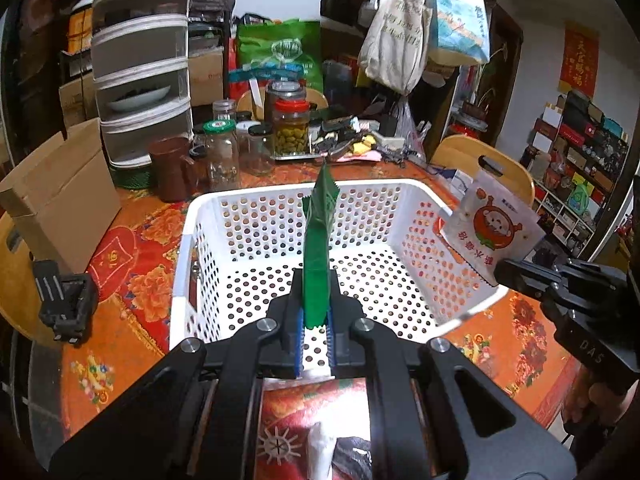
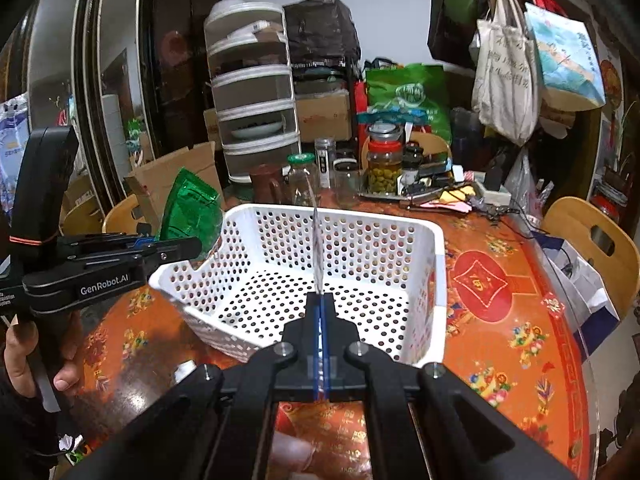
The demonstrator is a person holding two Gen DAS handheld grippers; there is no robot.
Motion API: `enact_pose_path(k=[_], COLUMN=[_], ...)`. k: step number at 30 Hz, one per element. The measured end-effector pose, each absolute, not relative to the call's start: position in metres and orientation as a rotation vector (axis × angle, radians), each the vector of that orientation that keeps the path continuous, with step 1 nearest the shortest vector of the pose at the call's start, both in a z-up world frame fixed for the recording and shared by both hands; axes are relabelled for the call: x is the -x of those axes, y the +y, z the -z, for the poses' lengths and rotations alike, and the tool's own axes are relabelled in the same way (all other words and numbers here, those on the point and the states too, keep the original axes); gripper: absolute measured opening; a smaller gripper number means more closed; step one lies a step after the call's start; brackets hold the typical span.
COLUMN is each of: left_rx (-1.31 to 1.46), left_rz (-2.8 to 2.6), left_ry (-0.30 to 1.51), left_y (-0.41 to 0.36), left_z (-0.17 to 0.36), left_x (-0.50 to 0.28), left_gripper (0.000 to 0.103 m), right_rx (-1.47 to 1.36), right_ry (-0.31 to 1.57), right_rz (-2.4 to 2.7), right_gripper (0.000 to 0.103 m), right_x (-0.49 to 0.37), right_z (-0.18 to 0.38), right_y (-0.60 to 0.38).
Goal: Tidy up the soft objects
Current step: 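Lift the green packet with the left tool and drop it into the basket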
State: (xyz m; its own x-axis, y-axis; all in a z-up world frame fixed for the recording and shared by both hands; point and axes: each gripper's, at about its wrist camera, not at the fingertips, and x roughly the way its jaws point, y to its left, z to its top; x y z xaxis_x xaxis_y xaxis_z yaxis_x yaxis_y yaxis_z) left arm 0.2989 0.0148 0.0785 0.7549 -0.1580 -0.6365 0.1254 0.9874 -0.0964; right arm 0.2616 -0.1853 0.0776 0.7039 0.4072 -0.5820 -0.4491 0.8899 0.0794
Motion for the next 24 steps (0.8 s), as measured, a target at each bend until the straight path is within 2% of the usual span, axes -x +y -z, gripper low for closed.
enact_pose_path(k=[8,14,24], left_rx=[0.081,0.082,0.067], left_rz=[0.144,0.123,0.099], left_ry=[0.849,1.012,1.101], left_y=[0.016,0.015,0.008], left_z=[-0.054,-0.017,0.01], left_x=[-0.362,-0.405,-0.422], left_gripper=[0.007,0.007,0.007], right_rx=[0.085,0.098,0.119], right_ry=[0.784,0.932,1.083], right_rz=[-0.463,-0.441,-0.418], right_gripper=[0.0,0.0,0.0], right_x=[-0.315,-0.353,-0.378], right_z=[-0.058,-0.035,-0.009], right_y=[-0.166,-0.152,-0.142])
